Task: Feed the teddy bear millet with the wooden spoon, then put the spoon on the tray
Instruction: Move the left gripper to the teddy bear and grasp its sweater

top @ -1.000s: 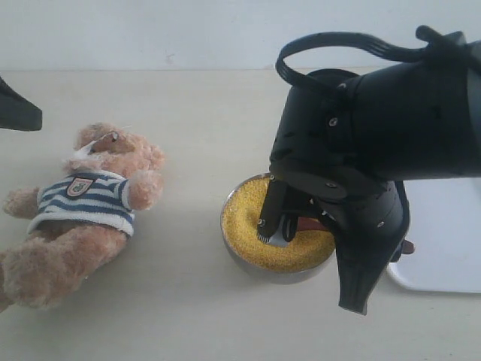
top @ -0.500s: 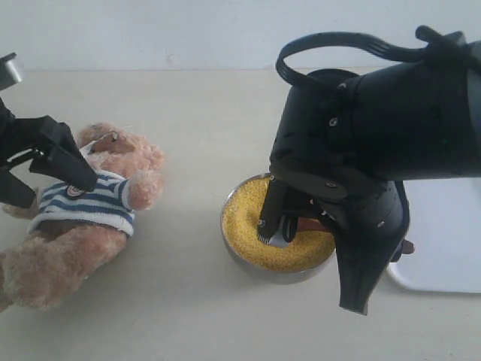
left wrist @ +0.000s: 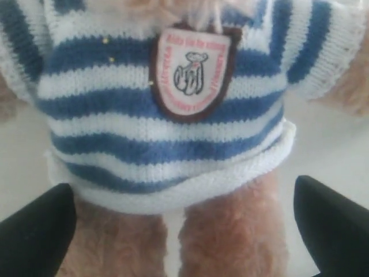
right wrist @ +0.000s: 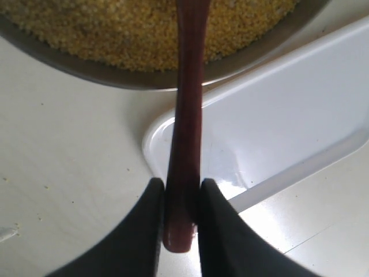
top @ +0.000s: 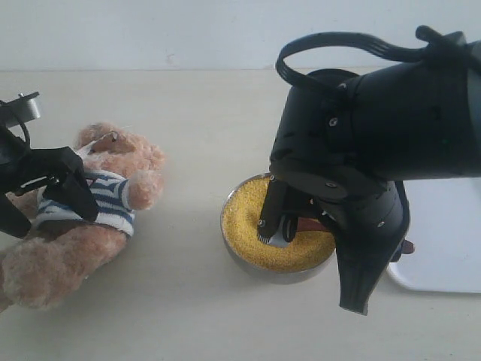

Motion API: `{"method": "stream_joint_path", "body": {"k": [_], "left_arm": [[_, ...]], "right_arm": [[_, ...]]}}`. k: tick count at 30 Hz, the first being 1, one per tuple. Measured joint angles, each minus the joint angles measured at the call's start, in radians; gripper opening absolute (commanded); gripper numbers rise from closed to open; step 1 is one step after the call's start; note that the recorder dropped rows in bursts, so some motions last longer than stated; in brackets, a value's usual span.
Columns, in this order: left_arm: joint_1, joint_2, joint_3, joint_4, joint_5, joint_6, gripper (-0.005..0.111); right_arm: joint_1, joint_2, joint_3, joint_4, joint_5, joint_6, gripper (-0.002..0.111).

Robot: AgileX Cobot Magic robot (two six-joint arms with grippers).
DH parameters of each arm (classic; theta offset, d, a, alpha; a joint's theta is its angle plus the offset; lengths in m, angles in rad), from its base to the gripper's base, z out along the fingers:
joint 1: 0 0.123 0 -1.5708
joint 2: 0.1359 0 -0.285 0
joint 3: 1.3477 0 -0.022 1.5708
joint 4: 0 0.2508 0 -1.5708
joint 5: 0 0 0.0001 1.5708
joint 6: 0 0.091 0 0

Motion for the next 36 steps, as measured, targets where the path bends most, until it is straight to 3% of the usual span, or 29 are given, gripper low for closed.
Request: {"method": "stream_joint_path", "body": {"k": [11,20,28,36], "left_arm": [[-0.004,0.118,0.0,-0.052,-0.035,-0.004,0.097],[-0.12,0.161,0.0,0.0,-0.073,-0.068,0.097],[-0.132,0.17,-0.002,0.03,-0.078,-0.143,0.095],[-0.132,0.17,-0.002,0.032,-0.081,-0.148,0.055]], "right_arm": [[0.0,0.0,0.0,0.0,0.0,0.0,0.0],[0.0,0.0,0.0,0.0,0.0,0.0,0.0],[0.0,0.0,0.0,0.0,0.0,0.0,0.0],[0.0,0.0,0.0,0.0,0.0,0.0,0.0]]}}
